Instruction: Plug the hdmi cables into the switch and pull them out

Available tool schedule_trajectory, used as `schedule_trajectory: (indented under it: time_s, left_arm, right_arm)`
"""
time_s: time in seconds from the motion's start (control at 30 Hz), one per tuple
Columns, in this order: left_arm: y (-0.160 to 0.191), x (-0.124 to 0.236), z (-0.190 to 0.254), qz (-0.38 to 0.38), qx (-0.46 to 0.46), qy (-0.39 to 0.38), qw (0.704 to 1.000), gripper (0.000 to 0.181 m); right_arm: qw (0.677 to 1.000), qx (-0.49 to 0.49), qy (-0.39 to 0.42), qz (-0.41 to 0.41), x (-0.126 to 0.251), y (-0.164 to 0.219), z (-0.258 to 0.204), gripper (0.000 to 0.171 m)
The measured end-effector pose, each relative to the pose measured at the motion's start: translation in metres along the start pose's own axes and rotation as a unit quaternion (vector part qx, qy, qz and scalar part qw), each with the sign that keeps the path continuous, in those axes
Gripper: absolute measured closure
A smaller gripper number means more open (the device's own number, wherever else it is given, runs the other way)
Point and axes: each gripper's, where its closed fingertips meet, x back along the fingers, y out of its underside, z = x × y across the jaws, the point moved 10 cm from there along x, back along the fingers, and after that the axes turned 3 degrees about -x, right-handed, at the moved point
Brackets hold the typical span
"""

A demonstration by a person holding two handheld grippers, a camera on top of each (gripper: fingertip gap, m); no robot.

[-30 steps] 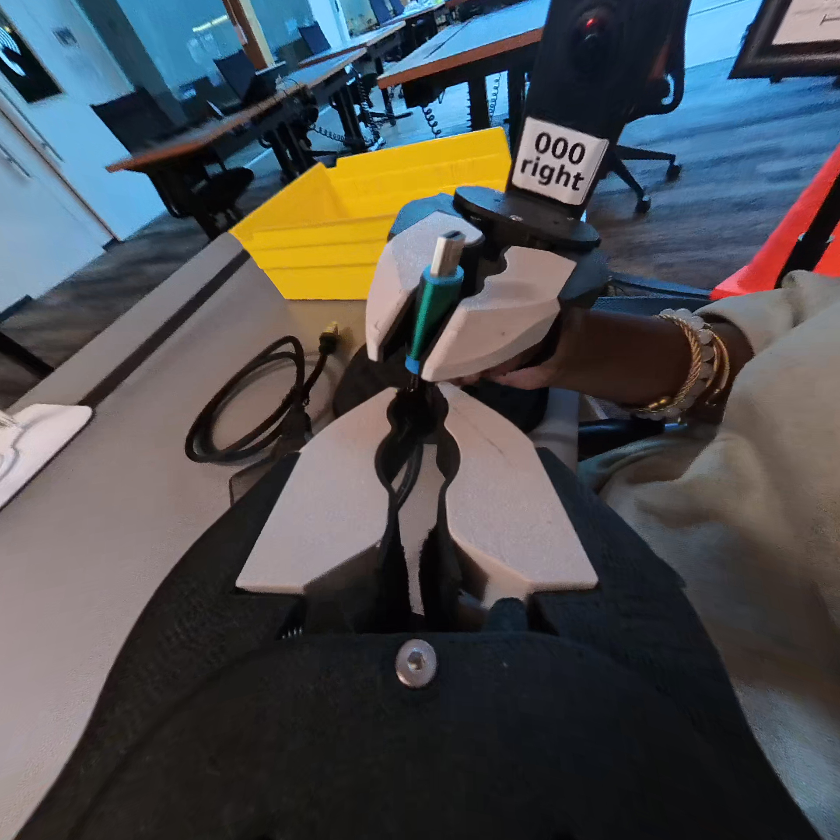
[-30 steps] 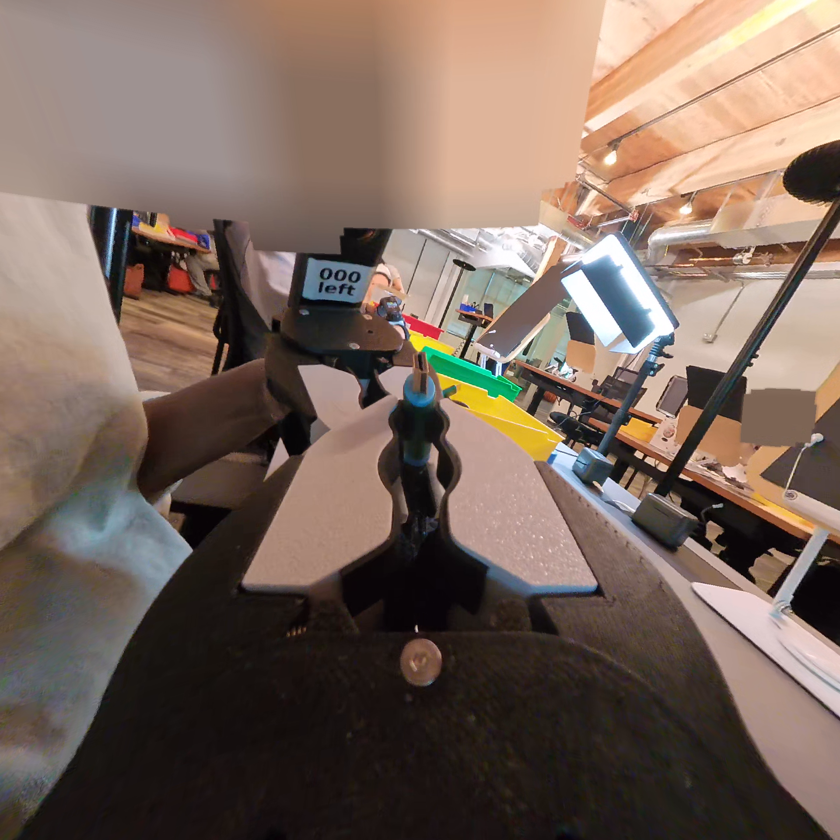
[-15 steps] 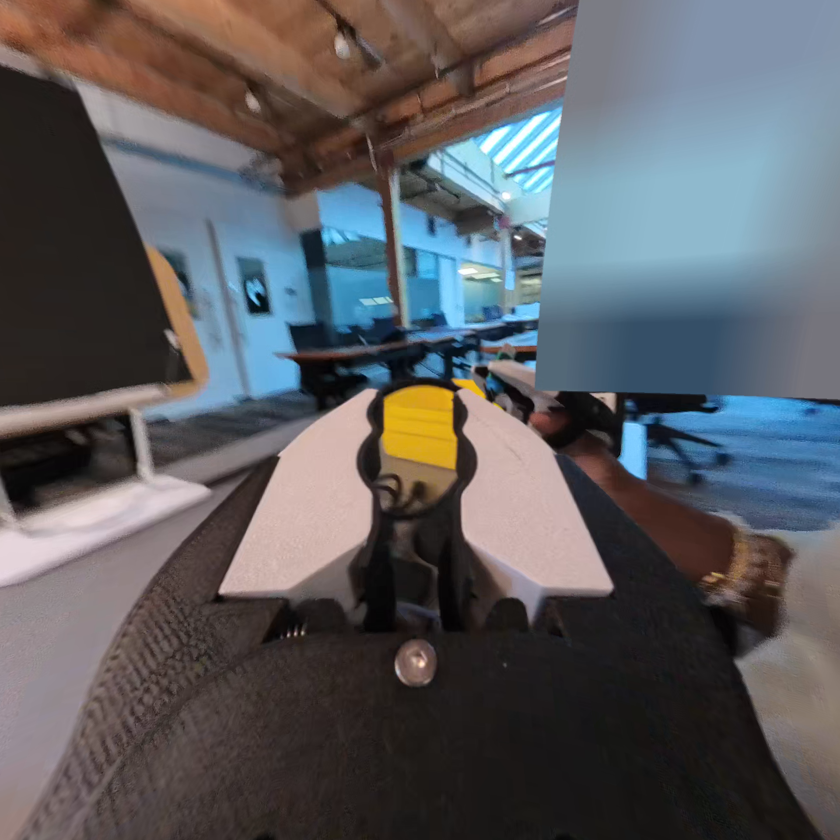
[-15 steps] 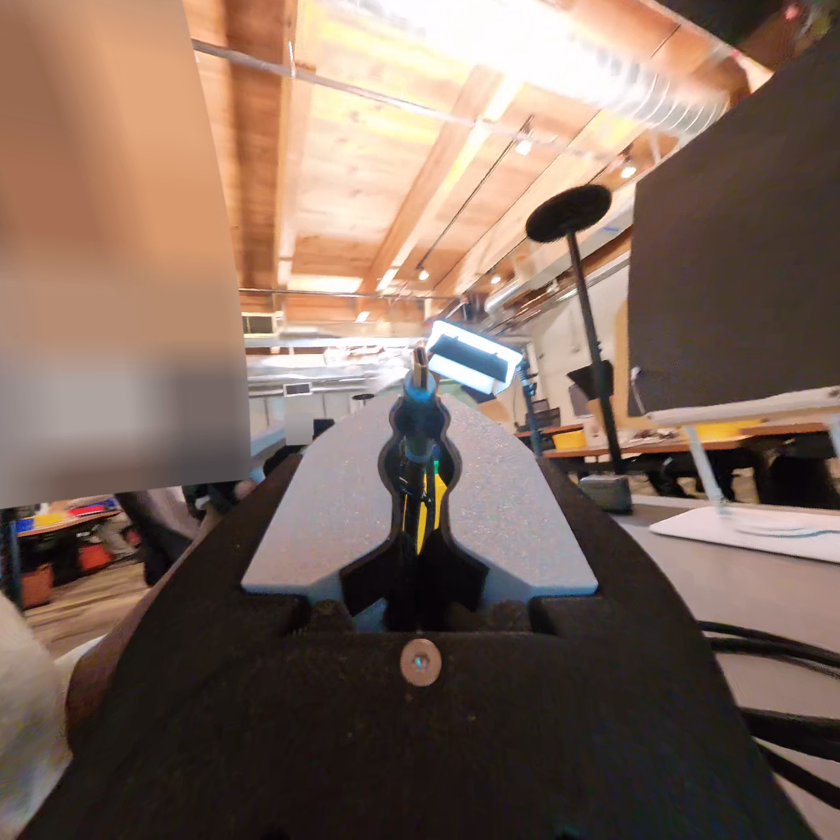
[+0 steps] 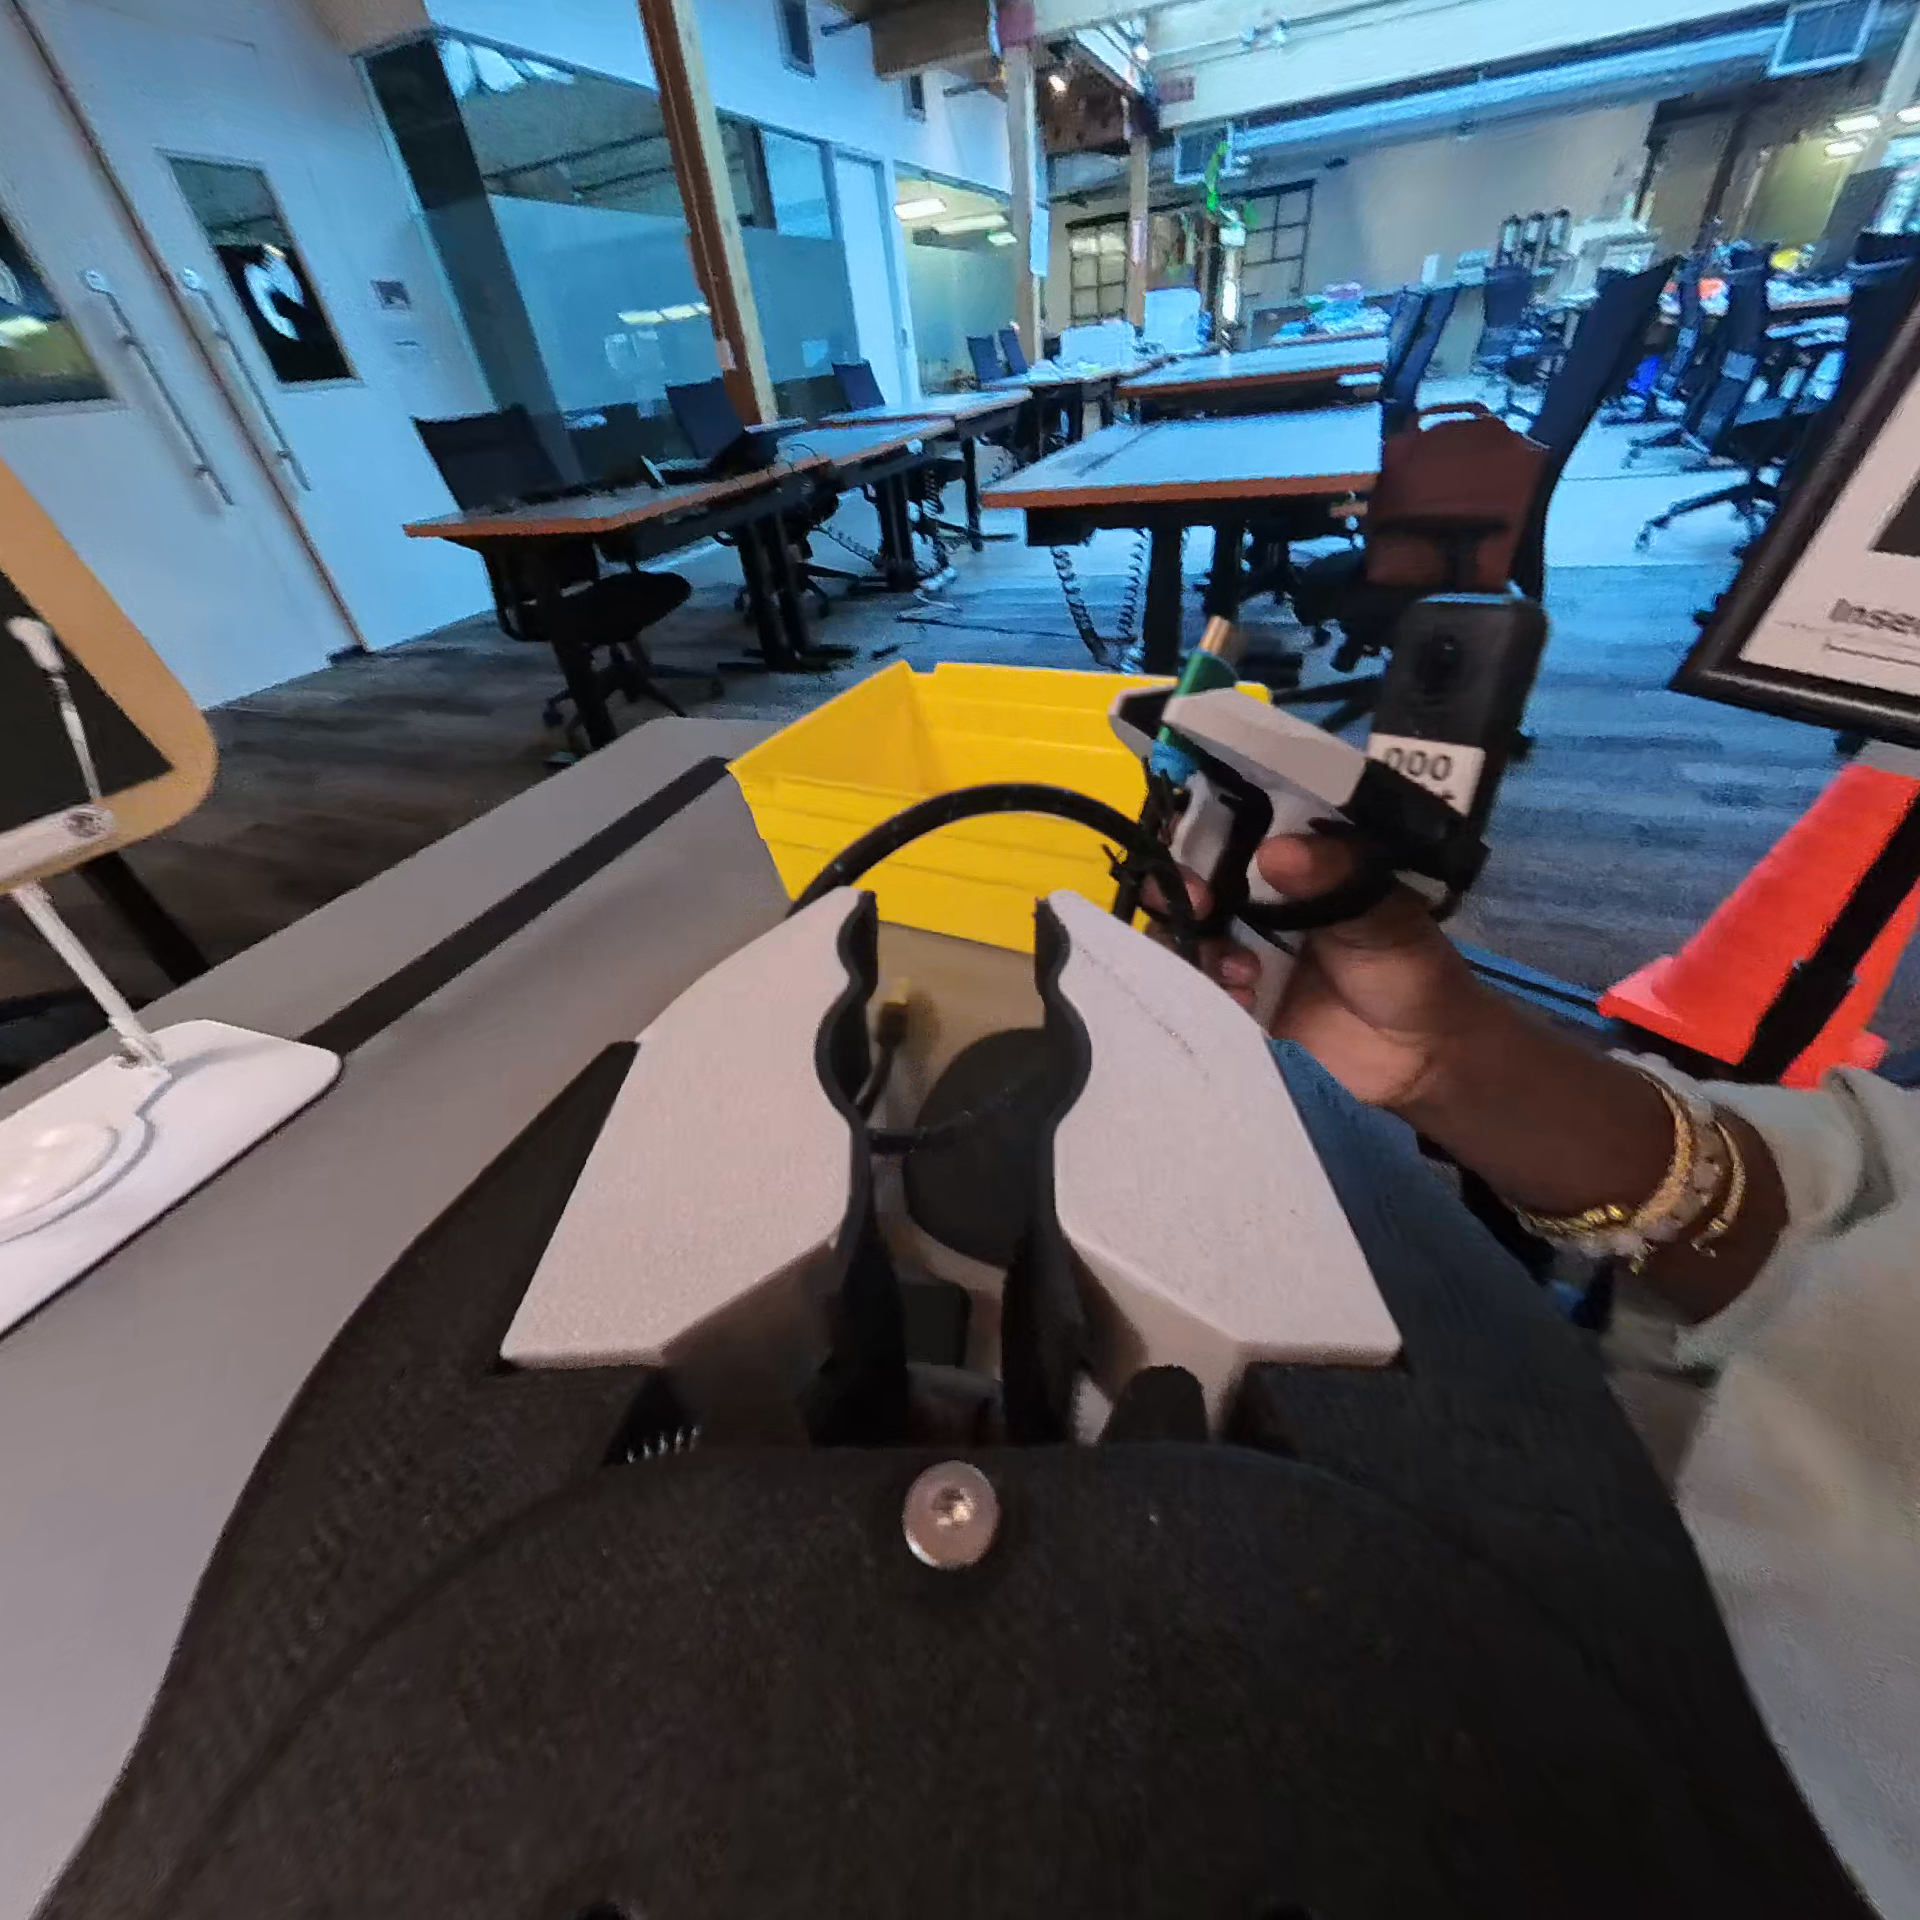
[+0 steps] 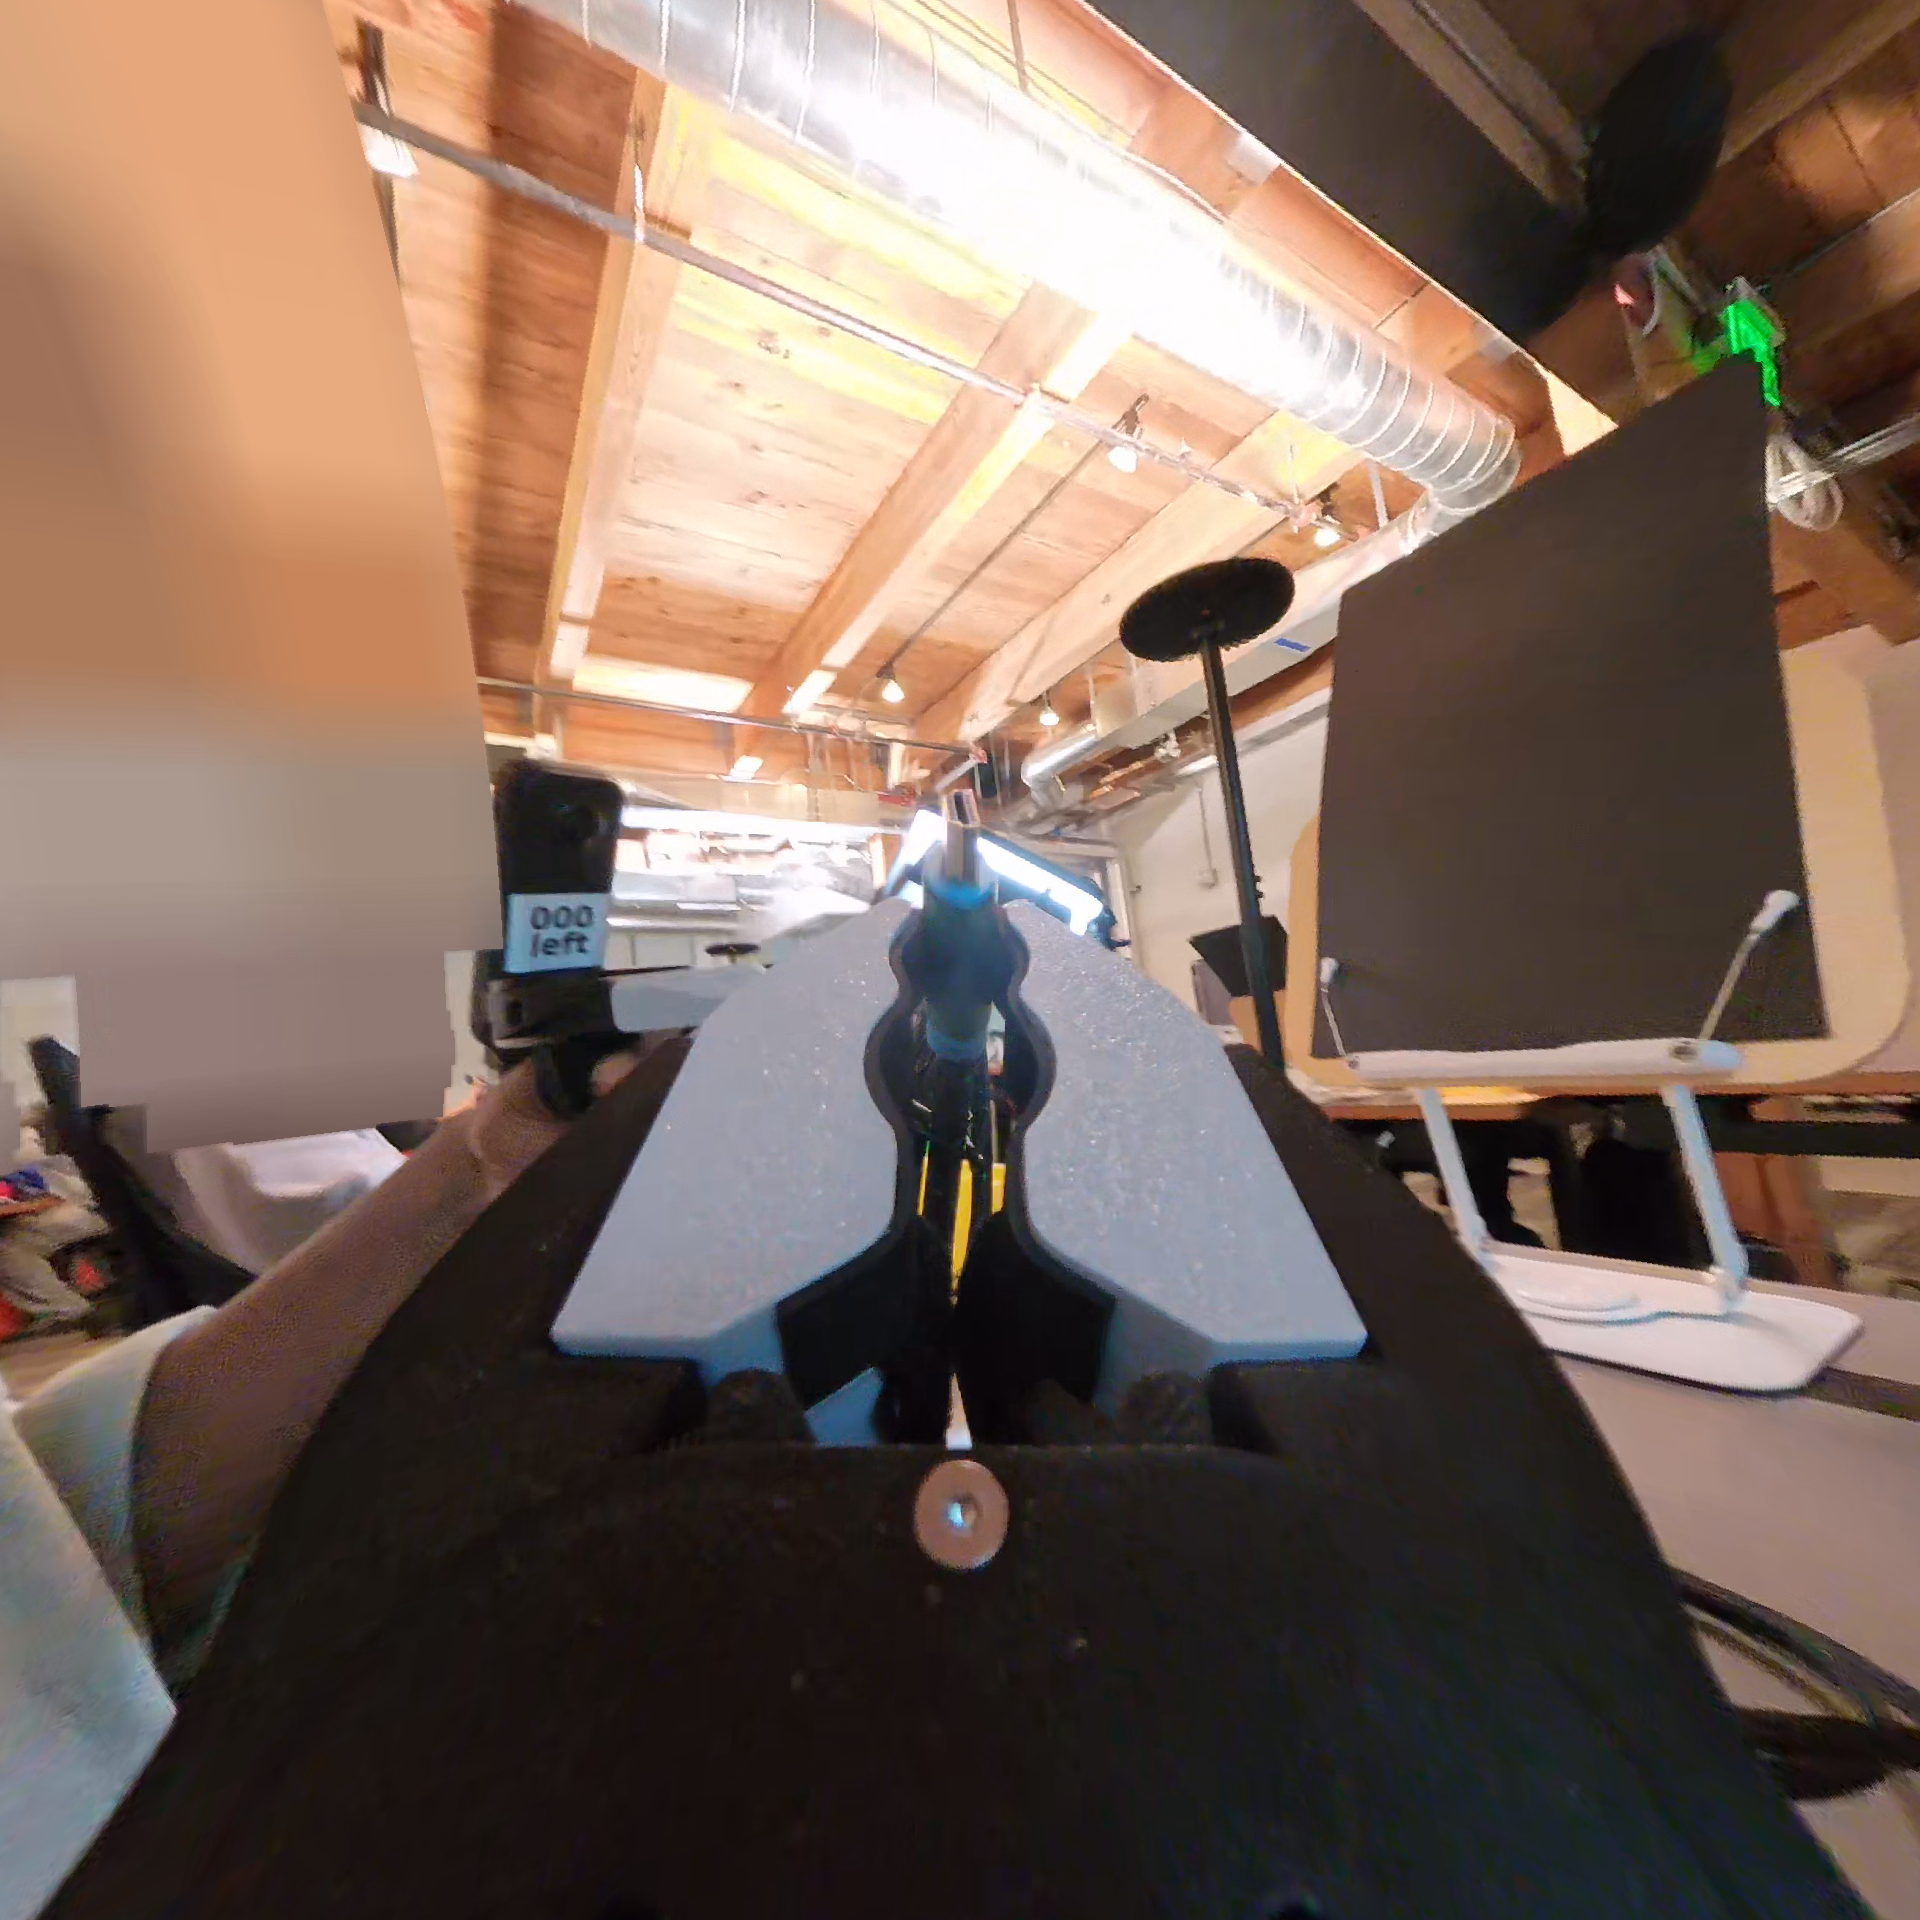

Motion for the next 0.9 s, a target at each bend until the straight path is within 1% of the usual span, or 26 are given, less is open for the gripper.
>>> schedule_trajectory:
  time_s: [0.07,0.1,0.17,0.23,0.43,0.53,0.7,0.8,0.9]
  left_arm:
    - [0.005,-0.006,0.0,0.029,0.008,-0.026,0.999,0.157]
    - [0.009,-0.011,0.0,0.038,0.026,-0.025,0.999,0.158]
    - [0.016,-0.02,0.003,0.027,0.049,-0.003,0.998,0.158]
    - [0.019,-0.024,0.006,0.028,0.043,-0.003,0.999,0.158]
    - [0.007,-0.016,0.011,0.058,0.021,0.0,0.998,0.158]
    - [0.014,-0.015,0.006,0.078,0.035,-0.011,0.996,0.158]
    - [0.026,-0.021,0.001,0.071,0.066,-0.012,0.995,0.158]
    - [0.028,-0.022,0.004,0.05,0.051,-0.015,0.997,0.158]
    - [0.032,-0.019,0.016,0.042,0.026,-0.003,0.999,0.153]
  right_arm:
    - [1.0,0.013,0.01,-0.019,-0.001,-0.001,0.002,0.159]
    - [0.999,0.018,0.01,-0.026,-0.001,0.0,0.002,0.159]
    - [0.999,0.024,0.013,-0.032,-0.001,0.001,0.001,0.159]
    - [0.999,0.031,0.015,-0.032,0.001,0.001,-0.001,0.159]
    - [0.999,0.034,0.023,-0.03,0.004,-0.004,0.001,0.159]
    - [0.998,0.04,0.027,-0.036,0.003,-0.004,0.001,0.159]
    - [0.997,0.048,0.035,-0.057,0.002,0.0,0.003,0.159]
    - [0.997,0.05,0.03,-0.054,0.002,0.0,0.0,0.159]
    - [0.997,0.054,0.025,-0.047,0.004,-0.003,0.0,0.159]
